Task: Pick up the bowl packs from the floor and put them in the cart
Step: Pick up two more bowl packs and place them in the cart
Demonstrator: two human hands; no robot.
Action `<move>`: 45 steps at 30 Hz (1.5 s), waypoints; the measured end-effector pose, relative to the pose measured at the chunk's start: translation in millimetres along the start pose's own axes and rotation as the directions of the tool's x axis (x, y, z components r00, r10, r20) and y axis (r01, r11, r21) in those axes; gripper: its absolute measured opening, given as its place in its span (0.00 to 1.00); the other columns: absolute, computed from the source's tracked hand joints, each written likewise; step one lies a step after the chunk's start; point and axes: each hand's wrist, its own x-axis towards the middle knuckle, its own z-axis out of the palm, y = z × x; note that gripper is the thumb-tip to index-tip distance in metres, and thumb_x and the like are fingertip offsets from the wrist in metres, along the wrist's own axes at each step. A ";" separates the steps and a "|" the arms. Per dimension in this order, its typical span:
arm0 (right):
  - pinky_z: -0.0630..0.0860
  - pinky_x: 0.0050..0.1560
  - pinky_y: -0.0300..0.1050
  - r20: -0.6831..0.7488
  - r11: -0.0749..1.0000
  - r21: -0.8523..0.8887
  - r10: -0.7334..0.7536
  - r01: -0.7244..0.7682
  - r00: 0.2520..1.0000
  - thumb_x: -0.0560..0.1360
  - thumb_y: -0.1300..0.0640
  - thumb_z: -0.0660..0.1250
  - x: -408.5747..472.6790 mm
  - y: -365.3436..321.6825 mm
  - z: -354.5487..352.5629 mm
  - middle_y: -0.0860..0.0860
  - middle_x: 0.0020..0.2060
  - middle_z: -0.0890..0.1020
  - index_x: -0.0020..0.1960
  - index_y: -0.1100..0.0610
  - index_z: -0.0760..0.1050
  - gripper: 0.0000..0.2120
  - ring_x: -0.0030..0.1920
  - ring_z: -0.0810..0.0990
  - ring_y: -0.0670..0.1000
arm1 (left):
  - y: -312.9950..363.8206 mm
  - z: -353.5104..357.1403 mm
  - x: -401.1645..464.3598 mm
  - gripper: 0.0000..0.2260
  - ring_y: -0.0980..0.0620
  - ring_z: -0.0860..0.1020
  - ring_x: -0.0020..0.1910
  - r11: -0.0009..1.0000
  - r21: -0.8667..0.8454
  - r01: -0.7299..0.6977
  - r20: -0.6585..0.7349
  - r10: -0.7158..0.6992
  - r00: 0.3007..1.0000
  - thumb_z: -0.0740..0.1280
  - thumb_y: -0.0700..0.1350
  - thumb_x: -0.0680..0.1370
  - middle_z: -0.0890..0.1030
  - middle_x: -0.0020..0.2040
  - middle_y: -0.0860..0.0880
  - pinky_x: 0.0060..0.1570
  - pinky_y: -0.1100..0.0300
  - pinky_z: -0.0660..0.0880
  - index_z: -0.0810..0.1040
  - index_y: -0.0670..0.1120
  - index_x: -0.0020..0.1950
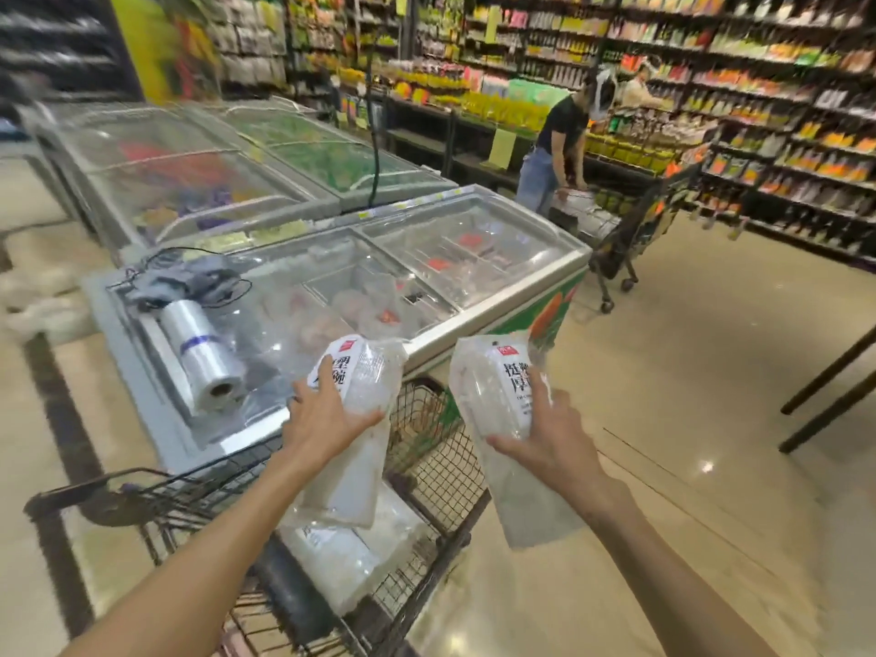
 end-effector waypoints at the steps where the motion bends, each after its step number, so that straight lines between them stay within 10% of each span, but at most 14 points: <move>1: 0.76 0.62 0.64 0.015 1.000 -0.004 -0.009 0.010 1.000 0.65 0.26 0.72 3.2 0.2 3.7 0.59 0.73 0.66 0.82 0.41 0.39 0.59 0.69 0.69 0.62 | -2.7 0.2 -1.0 0.56 0.30 0.64 0.73 1.000 0.002 0.006 0.008 -0.006 1.000 0.74 0.71 0.66 0.56 0.77 0.36 0.66 0.35 0.69 0.44 0.55 0.82; 17: 0.73 0.67 0.64 0.345 0.895 -0.009 -0.416 0.446 0.841 0.71 0.30 0.72 223.2 -8.8 155.7 0.63 0.77 0.59 0.83 0.46 0.36 0.59 0.74 0.65 0.67 | -12.1 63.6 41.5 0.54 0.35 0.72 0.67 0.837 -0.212 0.504 -0.240 -0.544 0.804 0.74 0.70 0.67 0.62 0.74 0.38 0.56 0.42 0.75 0.46 0.56 0.82; 29: 0.72 0.72 0.64 0.538 0.904 -0.174 -0.246 0.392 0.806 0.70 0.31 0.72 233.1 43.7 360.7 0.59 0.81 0.50 0.82 0.45 0.31 0.60 0.79 0.60 0.62 | -77.3 152.8 22.6 0.55 0.37 0.67 0.73 0.654 -0.376 0.657 -0.152 -0.743 0.652 0.75 0.70 0.64 0.60 0.75 0.41 0.67 0.32 0.69 0.44 0.62 0.81; 39: 0.76 0.68 0.61 0.472 0.868 -0.323 -0.198 0.377 0.859 0.72 0.29 0.67 245.1 55.8 484.5 0.63 0.80 0.49 0.82 0.51 0.29 0.60 0.79 0.60 0.64 | -116.4 212.1 42.9 0.59 0.33 0.69 0.69 0.563 -0.351 0.748 -0.146 -0.822 0.550 0.88 0.47 0.55 0.72 0.70 0.36 0.67 0.36 0.66 0.61 0.50 0.81; 45: 0.75 0.67 0.64 0.444 0.853 -0.374 -0.181 0.365 0.877 0.72 0.27 0.65 242.0 56.2 516.5 0.65 0.79 0.56 0.84 0.53 0.38 0.57 0.76 0.65 0.66 | -145.8 245.0 33.9 0.64 0.30 0.76 0.61 0.577 -0.275 0.769 -0.133 -0.815 0.564 0.77 0.69 0.46 0.78 0.64 0.37 0.61 0.33 0.74 0.63 0.54 0.80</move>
